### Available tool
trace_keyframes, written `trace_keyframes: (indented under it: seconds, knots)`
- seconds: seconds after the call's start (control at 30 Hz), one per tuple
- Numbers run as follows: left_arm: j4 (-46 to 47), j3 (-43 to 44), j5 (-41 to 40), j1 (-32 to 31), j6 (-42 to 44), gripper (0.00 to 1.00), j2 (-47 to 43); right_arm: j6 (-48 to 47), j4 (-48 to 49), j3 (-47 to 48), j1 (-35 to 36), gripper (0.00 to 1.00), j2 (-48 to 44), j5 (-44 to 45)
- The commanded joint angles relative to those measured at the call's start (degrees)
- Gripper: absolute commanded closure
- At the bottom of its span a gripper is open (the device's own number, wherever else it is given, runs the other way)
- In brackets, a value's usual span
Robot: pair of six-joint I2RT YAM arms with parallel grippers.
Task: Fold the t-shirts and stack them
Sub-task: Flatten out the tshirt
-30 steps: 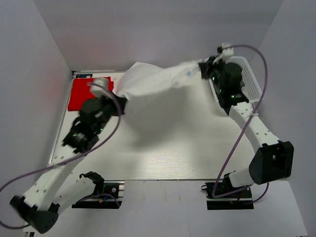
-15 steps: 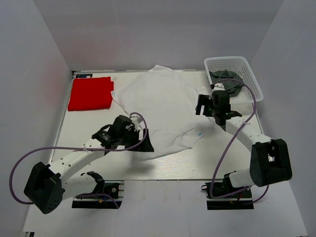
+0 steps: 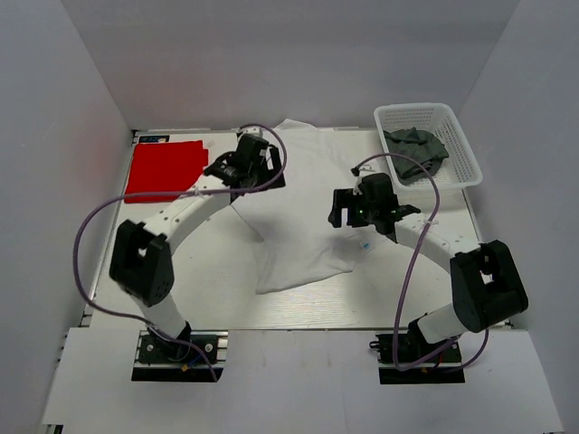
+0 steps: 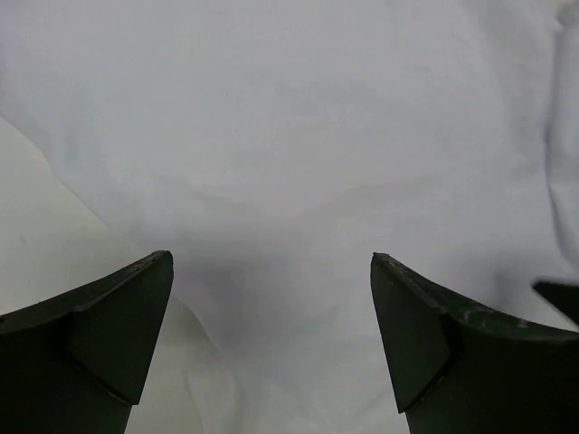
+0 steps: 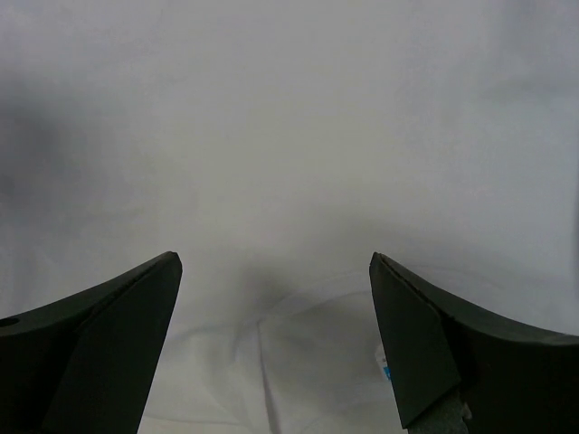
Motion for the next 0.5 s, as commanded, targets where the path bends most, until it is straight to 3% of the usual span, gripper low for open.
trace_keyframes:
  seconds: [0.0,0.27,0.4,0.47]
  knots:
    - [-3.8,6.4,-6.0,3.4,1.0,0.0,7.1,1.6,-2.5,-2.0,2.1,0.1,1.5,0.4]
    - [-3.1,17.3,-1.6,9.9,2.8,0.0,25.0,5.2,-1.1,-6.9,3.7,0.1,2.8,0.2]
    - [-4.0,16.6,-1.0,10.9,2.2,0.0,27.3,6.5,-1.2,-7.9,3.5,0.1,3.7,1.2]
    - [-1.7,12.3,-0.3,10.9,2.2,0.0,26.8,6.7,-1.6,-7.9,3.3,0.1,4.3,2.2]
